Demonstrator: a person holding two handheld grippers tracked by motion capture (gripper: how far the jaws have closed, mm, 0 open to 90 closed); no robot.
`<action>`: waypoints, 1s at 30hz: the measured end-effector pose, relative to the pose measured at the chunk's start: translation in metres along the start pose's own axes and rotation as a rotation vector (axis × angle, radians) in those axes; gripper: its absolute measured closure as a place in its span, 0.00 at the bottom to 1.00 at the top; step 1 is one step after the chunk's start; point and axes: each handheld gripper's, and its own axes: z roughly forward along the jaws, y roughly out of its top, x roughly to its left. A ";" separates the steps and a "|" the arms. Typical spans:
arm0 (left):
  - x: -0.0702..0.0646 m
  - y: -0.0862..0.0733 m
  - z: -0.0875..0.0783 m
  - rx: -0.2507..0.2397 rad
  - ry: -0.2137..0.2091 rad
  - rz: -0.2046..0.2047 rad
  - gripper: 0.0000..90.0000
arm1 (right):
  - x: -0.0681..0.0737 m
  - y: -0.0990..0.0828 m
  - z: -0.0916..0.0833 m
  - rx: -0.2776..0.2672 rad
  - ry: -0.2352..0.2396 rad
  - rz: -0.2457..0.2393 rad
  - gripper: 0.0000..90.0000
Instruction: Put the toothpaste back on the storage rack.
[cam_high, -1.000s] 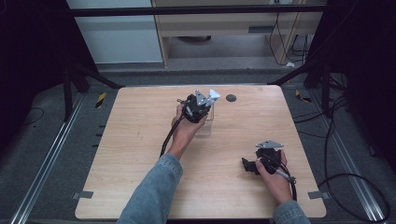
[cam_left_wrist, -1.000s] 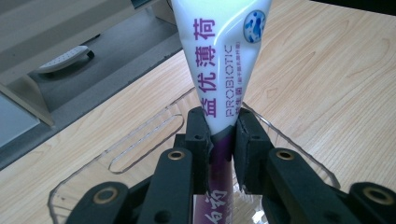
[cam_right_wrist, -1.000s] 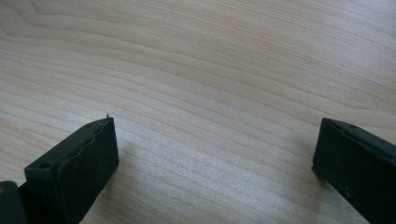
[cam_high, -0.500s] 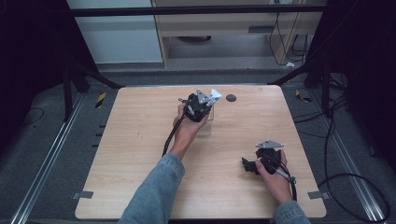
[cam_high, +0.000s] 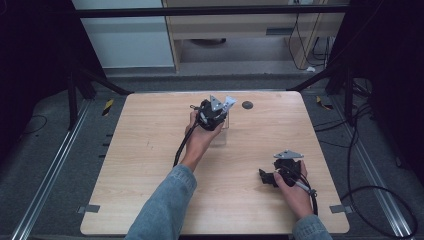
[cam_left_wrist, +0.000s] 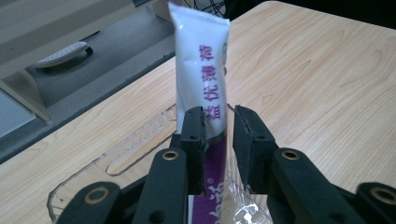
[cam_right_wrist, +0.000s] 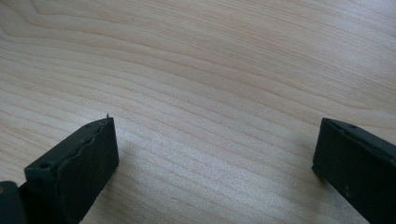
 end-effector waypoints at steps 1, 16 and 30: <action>0.000 0.000 -0.001 0.001 0.000 0.001 0.82 | 0.000 0.000 0.000 0.000 0.000 0.000 0.00; -0.002 0.005 -0.019 -0.020 0.001 0.016 0.82 | 0.000 0.000 0.000 -0.001 -0.005 -0.004 0.00; -0.009 0.007 -0.035 -0.033 -0.028 0.041 0.78 | 0.000 0.000 0.001 -0.004 -0.003 -0.004 0.00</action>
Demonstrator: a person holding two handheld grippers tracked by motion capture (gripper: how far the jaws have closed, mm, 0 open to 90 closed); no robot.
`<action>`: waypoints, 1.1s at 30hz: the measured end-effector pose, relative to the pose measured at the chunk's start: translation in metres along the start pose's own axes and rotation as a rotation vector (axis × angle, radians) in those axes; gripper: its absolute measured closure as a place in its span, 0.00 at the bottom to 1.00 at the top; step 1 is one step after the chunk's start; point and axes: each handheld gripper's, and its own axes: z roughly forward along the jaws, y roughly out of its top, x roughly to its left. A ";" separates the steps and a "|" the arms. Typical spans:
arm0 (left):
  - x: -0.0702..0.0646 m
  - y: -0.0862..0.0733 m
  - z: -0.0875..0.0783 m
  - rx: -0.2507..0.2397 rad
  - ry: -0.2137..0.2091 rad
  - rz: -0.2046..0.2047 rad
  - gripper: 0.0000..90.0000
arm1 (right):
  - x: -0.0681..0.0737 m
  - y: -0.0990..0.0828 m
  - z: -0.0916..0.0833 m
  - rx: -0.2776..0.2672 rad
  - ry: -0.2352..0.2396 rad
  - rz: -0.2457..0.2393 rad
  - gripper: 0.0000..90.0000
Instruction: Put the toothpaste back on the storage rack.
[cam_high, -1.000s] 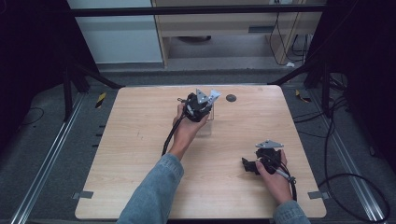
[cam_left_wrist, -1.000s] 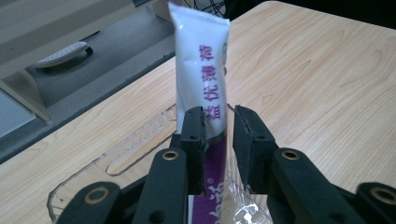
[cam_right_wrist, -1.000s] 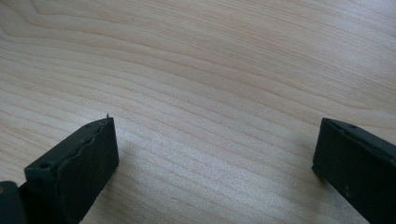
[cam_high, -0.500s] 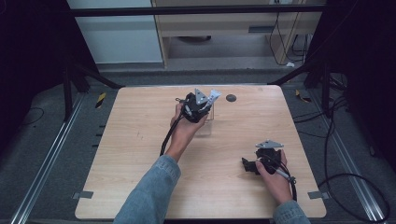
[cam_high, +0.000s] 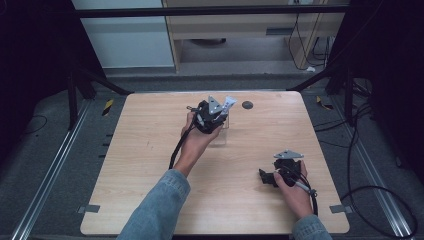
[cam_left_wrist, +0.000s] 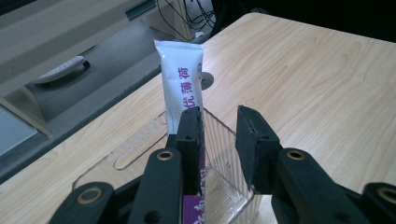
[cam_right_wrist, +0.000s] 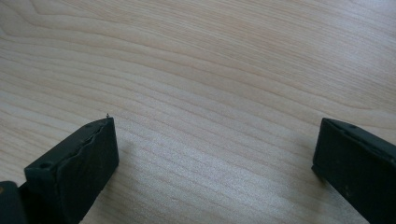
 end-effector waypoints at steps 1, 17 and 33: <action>-0.001 0.000 -0.001 0.007 -0.003 0.005 0.77 | 0.000 0.000 0.000 0.000 -0.002 0.001 0.00; -0.017 0.004 -0.007 0.035 -0.112 0.011 0.36 | 0.000 0.000 0.000 0.000 0.000 0.001 0.00; -0.033 0.000 -0.015 0.095 -0.185 -0.022 0.06 | 0.000 0.000 0.000 0.001 -0.001 -0.001 0.00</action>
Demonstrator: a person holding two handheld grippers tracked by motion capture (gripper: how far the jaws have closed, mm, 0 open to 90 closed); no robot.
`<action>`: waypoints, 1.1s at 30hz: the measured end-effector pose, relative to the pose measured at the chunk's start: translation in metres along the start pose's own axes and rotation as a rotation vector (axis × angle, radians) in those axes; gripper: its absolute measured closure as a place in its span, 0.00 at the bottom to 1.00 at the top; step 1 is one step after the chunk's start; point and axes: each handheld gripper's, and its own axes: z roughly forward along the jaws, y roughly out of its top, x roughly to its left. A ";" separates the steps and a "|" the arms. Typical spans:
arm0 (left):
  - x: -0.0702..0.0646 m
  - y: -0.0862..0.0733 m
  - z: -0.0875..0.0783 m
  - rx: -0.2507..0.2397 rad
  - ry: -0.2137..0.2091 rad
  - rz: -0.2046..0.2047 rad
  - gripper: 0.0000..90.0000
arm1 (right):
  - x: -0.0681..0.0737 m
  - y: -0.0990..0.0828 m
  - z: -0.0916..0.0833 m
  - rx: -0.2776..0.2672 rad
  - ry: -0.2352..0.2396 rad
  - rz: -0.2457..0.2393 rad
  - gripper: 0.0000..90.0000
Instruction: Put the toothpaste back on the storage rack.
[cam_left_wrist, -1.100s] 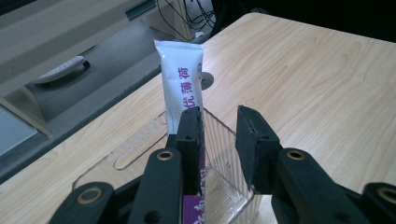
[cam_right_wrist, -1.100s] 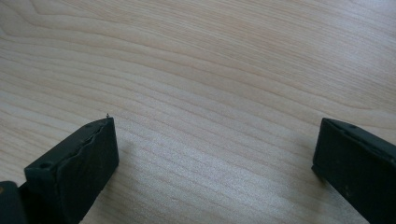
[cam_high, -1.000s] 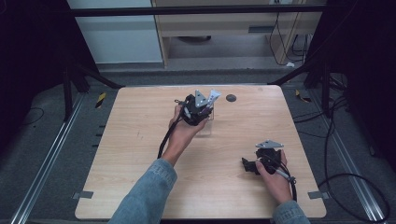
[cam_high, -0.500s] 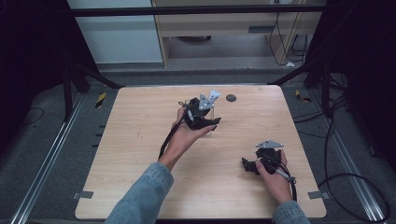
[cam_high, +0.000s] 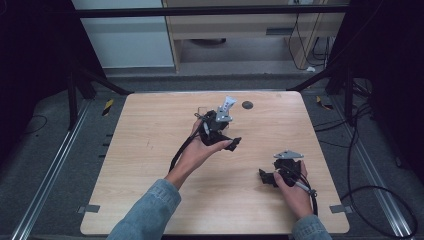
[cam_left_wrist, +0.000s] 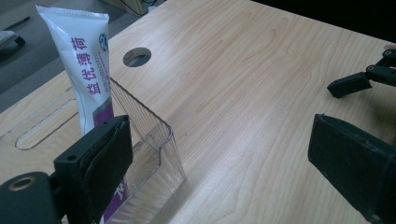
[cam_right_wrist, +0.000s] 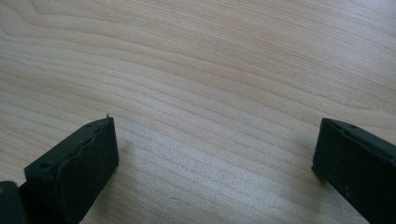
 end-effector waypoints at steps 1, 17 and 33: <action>0.000 0.000 -0.001 0.001 0.001 0.000 0.06 | 0.000 0.000 0.000 0.000 0.000 0.000 0.00; 0.009 -0.017 -0.020 -0.003 0.037 -0.023 0.04 | 0.000 0.000 0.000 0.000 -0.002 0.000 0.00; 0.034 -0.066 -0.050 0.004 0.079 -0.099 0.04 | 0.001 0.000 0.000 0.000 -0.004 0.005 0.01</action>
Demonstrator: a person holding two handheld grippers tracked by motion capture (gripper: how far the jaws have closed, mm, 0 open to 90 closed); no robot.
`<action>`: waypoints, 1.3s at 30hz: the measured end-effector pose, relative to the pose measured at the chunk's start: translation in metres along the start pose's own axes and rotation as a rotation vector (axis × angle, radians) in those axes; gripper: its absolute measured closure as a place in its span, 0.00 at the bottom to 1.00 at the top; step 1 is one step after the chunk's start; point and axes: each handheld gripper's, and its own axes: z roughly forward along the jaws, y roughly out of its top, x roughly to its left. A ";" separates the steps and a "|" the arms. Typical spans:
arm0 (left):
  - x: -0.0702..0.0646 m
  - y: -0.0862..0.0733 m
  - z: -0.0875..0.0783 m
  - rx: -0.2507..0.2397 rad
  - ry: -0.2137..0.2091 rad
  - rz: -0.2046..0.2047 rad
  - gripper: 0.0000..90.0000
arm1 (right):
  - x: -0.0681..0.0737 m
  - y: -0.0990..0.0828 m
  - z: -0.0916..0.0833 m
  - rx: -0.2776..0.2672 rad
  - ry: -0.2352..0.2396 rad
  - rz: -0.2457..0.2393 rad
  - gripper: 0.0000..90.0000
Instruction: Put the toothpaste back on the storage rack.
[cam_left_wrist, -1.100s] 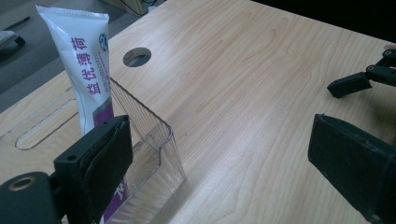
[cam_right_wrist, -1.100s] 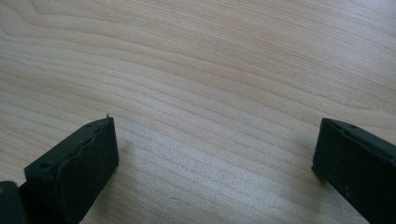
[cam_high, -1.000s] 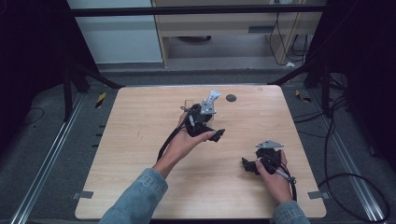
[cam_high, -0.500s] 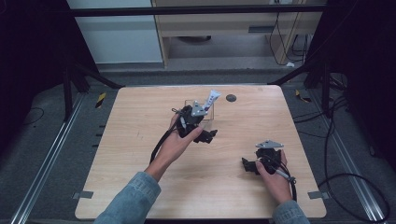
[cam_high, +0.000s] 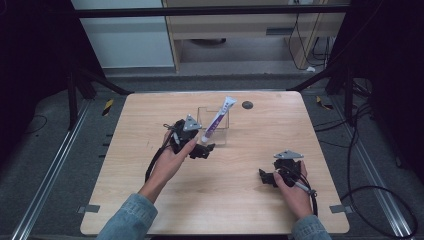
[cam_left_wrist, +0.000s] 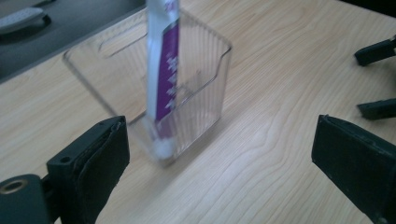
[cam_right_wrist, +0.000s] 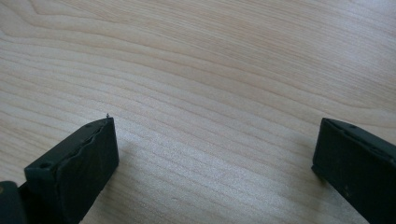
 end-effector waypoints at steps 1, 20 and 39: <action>0.004 -0.005 -0.002 0.006 0.008 -0.006 0.04 | 0.000 0.000 0.000 0.000 0.000 0.000 0.01; 0.047 -0.078 -0.045 0.024 0.106 -0.105 0.06 | 0.001 0.000 0.000 0.000 -0.001 0.006 0.01; 0.067 -0.120 -0.056 0.094 0.145 -0.151 0.06 | 0.001 0.000 0.000 0.000 0.000 0.008 0.01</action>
